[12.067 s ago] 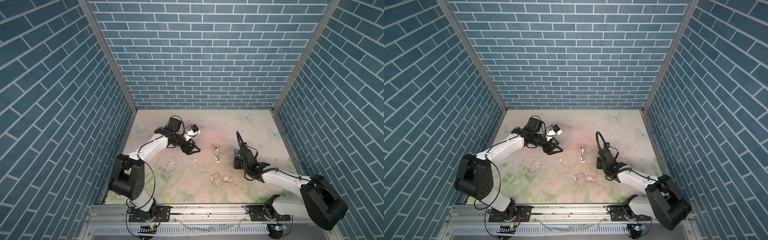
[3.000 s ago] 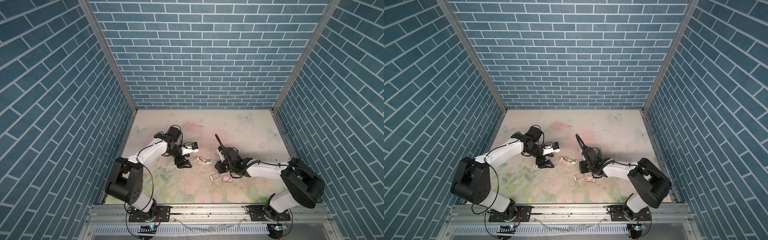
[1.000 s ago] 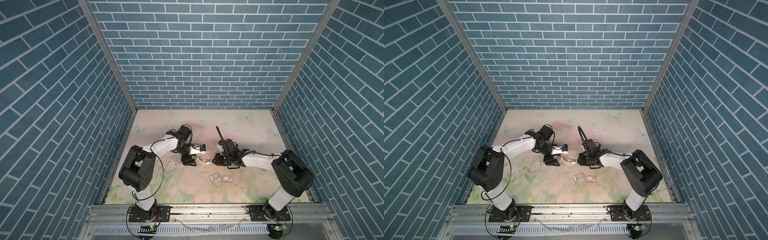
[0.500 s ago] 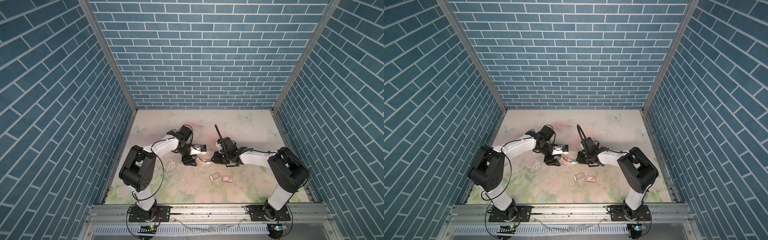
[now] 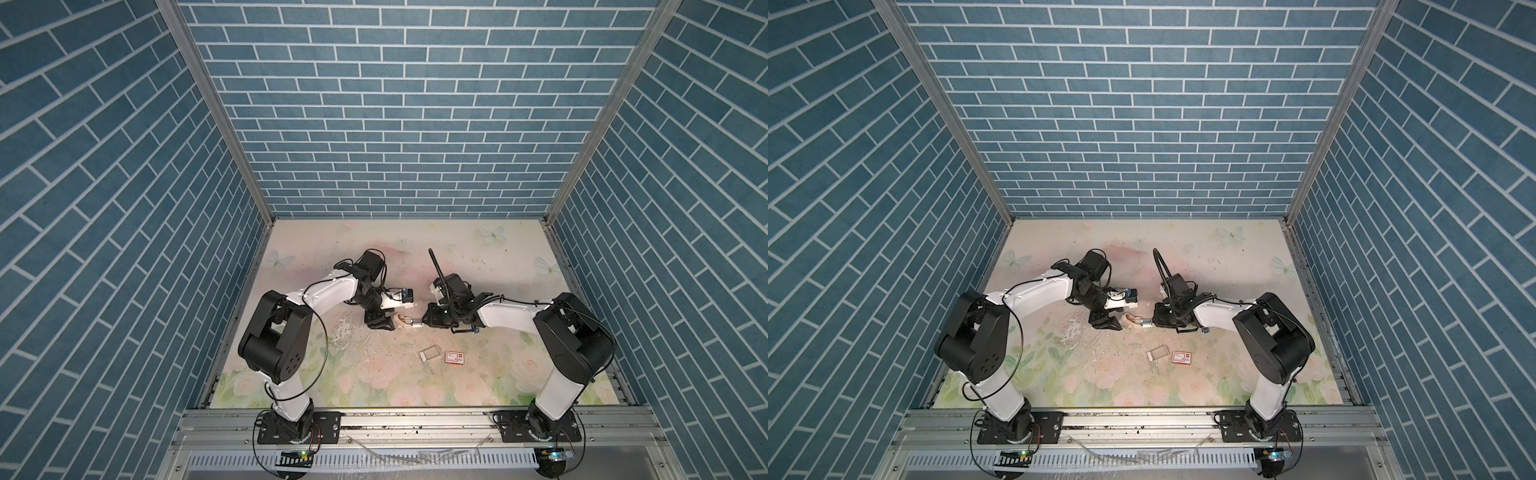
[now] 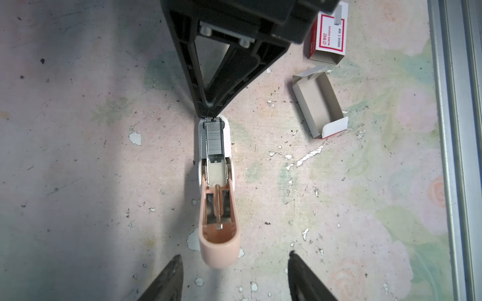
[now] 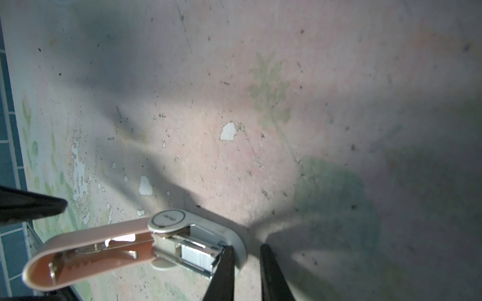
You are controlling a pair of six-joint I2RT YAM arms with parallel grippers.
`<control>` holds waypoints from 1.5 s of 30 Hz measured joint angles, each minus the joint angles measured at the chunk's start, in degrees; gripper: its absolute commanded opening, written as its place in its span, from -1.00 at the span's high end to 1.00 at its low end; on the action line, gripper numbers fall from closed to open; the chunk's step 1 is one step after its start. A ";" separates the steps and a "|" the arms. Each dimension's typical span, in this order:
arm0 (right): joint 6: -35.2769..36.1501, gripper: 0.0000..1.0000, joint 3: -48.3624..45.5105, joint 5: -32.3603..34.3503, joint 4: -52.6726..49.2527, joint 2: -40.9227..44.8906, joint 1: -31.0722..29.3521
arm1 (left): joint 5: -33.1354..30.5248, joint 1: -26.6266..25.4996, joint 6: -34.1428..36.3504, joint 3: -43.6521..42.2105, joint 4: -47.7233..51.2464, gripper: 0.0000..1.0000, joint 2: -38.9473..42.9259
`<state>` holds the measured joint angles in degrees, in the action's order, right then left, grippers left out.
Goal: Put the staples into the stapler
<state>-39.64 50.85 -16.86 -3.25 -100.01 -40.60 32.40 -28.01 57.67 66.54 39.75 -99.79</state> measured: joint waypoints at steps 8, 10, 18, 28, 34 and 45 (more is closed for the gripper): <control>0.33 0.70 0.98 -0.48 -1.01 -0.50 0.00 | 0.00 -0.46 0.13 0.74 -0.20 -0.18 -0.42; 0.55 0.72 1.03 -0.55 -1.07 -0.50 0.00 | 0.00 -0.63 0.20 1.09 -0.24 -0.14 -0.52; 0.66 0.74 1.07 -0.57 -1.11 -0.50 0.00 | -0.02 -1.03 0.31 1.90 -0.42 0.06 -1.92; 0.68 0.76 1.07 -0.76 -1.01 -0.57 0.00 | -0.26 -2.01 0.26 2.19 -0.74 0.32 -2.67; 0.68 0.77 1.07 -0.90 -0.87 -0.61 0.00 | -1.38 -2.99 -0.07 3.41 -0.96 0.48 -2.67; 0.70 0.79 1.07 -1.27 -0.63 -0.74 0.02 | -4.02 -4.72 -1.11 5.27 -0.50 0.57 -3.17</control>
<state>-38.94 51.92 -18.13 -3.88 -100.75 -40.58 28.38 -32.73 56.55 71.81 39.24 -102.96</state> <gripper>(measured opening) 0.107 0.256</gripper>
